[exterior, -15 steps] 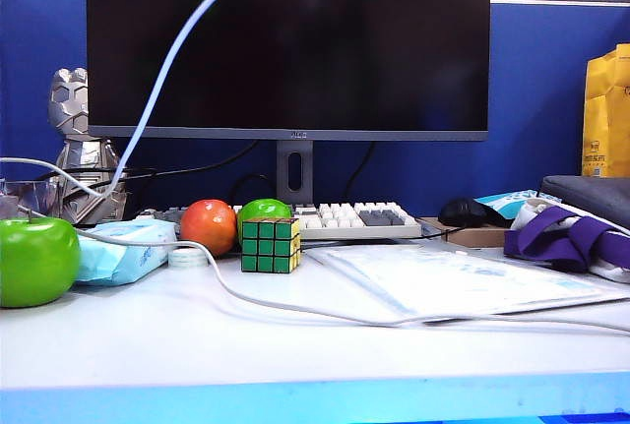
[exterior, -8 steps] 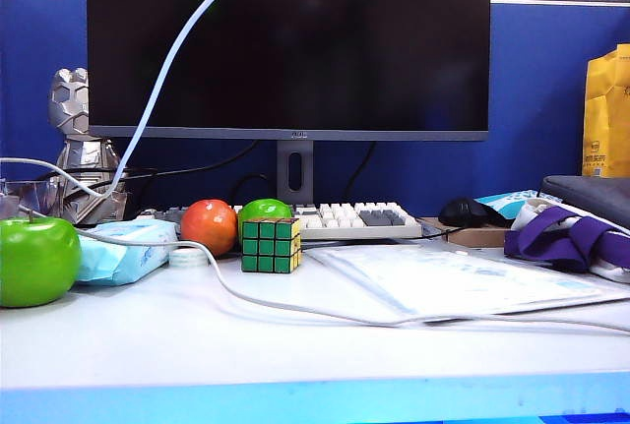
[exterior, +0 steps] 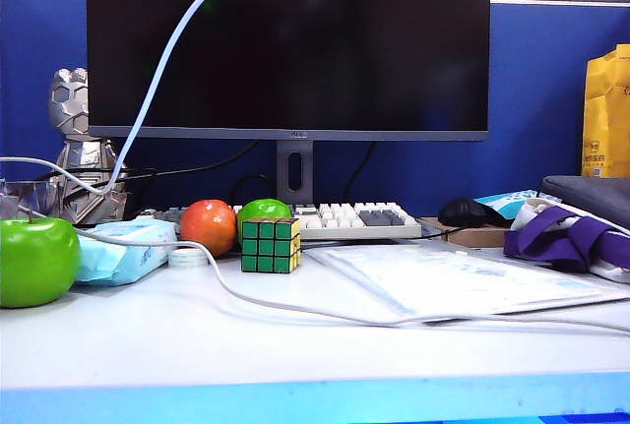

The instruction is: Pick up the Type-C charging cable and the charging base, insert one end of the Type-C charger into the corresponding slot on the base, and finally place the plugged-in charger back on the table.

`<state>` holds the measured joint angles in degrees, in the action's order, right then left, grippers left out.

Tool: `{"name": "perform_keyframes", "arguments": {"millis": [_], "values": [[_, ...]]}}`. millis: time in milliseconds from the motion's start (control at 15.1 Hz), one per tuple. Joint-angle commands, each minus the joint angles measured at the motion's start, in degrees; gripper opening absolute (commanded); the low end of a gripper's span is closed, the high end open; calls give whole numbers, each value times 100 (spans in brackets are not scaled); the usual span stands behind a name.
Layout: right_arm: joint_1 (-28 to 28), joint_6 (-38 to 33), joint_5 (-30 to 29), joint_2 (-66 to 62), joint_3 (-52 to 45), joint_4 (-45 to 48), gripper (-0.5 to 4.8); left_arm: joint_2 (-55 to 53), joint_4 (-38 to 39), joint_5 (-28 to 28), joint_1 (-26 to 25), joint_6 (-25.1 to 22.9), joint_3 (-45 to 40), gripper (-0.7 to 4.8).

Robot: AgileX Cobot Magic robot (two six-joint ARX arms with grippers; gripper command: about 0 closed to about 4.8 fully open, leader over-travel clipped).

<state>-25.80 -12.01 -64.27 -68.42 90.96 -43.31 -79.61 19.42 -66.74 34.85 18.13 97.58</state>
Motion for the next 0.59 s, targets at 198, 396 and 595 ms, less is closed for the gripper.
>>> {"name": "perform_keyframes", "arguments": {"millis": [198, 396, 595], "values": [[2, 0, 245, 33, 46, 640, -5, 4, 426, -144, 50, -129, -15, -6], [2, -44, 273, 13, 46, 636, -5, 4, 450, -162, 55, -127, -15, -6], [2, -144, 271, 15, 46, 966, -5, 2, 693, -142, 133, -319, -15, -6]]}}
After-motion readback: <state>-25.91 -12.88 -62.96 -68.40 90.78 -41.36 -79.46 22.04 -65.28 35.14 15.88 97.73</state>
